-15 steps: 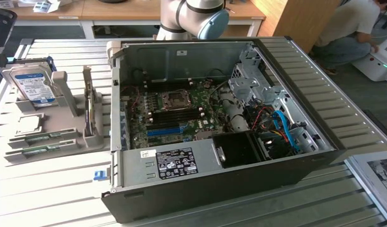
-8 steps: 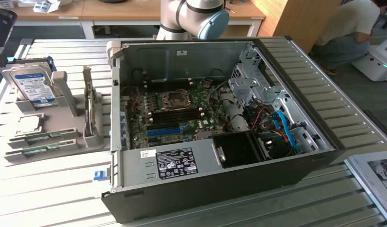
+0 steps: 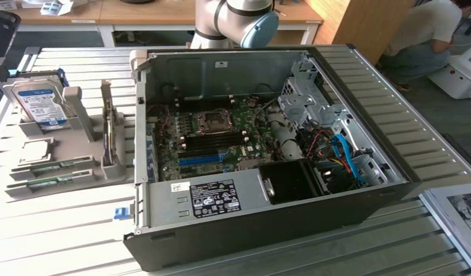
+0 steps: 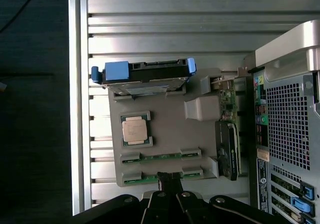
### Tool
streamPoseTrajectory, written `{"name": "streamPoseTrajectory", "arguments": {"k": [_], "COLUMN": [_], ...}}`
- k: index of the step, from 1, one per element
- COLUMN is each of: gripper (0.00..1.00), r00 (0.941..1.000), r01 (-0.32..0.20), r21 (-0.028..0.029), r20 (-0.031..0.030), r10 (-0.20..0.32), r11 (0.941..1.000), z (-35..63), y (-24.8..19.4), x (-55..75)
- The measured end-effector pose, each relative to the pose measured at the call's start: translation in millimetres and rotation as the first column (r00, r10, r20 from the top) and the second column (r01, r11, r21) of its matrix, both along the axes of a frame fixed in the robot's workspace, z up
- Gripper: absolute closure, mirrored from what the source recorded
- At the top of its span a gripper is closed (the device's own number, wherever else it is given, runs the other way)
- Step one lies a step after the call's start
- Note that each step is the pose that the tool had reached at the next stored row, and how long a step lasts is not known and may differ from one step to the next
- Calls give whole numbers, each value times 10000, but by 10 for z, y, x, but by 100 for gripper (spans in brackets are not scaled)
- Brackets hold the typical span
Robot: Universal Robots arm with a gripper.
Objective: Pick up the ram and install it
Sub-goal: 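Pick up the ram and move it above insertion slot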
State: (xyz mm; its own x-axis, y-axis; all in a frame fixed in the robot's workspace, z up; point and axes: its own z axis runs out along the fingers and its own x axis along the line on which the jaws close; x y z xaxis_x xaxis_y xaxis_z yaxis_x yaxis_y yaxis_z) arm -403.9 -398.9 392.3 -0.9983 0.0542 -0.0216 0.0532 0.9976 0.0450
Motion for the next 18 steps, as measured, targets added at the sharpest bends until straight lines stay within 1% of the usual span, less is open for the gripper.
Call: {"name": "streamPoseTrajectory", "arguments": {"k": [2, 4, 6, 9, 13, 18], "gripper": [90, 90, 90, 90, 90, 90], "r00": [10000, 9998, 9991, 9959, 9883, 9738], "r01": [-50, -208, -430, -905, -1527, -2275], "r21": [-1, -1, -1, -2, -4, -9], "r20": [0, 0, 1, -1, 0, -1], "r10": [50, 208, 430, 905, 1527, 2275], "r11": [10000, 9998, 9991, 9959, 9883, 9738], "z": [0, 0, 0, -1, -2, -4], "y": [0, 0, 0, 0, 0, 0], "x": [0, -1, -1, 0, 0, 0]}}
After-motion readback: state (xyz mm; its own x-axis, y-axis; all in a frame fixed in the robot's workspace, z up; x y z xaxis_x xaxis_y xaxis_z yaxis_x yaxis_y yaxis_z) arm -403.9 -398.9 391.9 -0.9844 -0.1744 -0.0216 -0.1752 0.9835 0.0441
